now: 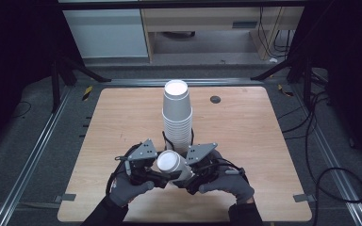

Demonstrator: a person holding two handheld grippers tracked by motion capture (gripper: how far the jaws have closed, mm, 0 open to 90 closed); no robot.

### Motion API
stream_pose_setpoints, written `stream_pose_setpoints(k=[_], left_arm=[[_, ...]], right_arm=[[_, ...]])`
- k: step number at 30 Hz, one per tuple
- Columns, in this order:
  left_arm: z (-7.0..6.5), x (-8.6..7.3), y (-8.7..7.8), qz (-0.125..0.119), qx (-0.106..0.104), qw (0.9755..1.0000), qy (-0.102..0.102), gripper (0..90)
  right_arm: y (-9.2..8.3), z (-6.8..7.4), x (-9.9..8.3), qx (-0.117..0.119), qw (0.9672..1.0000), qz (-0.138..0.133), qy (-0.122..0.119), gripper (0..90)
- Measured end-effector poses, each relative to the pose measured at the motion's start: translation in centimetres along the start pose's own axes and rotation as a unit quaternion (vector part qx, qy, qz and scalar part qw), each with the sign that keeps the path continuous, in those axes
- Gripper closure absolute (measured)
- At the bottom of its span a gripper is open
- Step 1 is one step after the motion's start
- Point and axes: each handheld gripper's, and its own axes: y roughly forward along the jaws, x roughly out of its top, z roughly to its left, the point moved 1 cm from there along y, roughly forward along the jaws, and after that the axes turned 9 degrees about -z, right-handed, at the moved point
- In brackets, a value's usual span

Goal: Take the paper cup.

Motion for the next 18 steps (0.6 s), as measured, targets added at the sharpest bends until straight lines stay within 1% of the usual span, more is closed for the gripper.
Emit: stream_pose_setpoints(k=[8, 9, 12, 13, 14, 16, 18], left_arm=[[0.6, -0.1, -0.4, 0.002, 0.007, 1.0000, -0.002, 22.3], [0.8, -0.1, -0.6, 0.000, 0.009, 0.9999, -0.004, 22.3], [1.2, -0.2, -0.9, -0.003, 0.014, 0.9999, -0.009, 22.3], [1.2, -0.2, -0.9, -0.003, 0.014, 0.9999, -0.009, 22.3], [1.5, -0.2, -1.1, -0.007, 0.016, 0.9998, -0.013, 22.3], [1.6, -0.2, -1.2, -0.009, 0.018, 0.9997, -0.014, 22.3], [1.9, -0.1, -1.6, -0.017, 0.020, 0.9995, -0.017, 22.3]], right_arm=[[-1.4, -0.2, 0.6, -0.007, 0.9999, -0.009, -0.001, 8.5], [-1.9, -0.4, 0.8, -0.008, 0.9999, -0.013, -0.002, 9.0], [-2.7, -0.6, 1.1, -0.008, 0.9997, -0.023, 0.001, 9.4], [-2.7, -0.6, 1.1, -0.008, 0.9997, -0.023, 0.001, 9.4], [-3.3, -0.7, 1.2, -0.009, 0.9996, -0.028, 0.003, 9.5], [-3.6, -0.8, 1.3, -0.012, 0.9995, -0.030, 0.004, 9.5], [-4.3, -1.0, 1.3, -0.017, 0.9992, -0.036, 0.008, 9.3]])
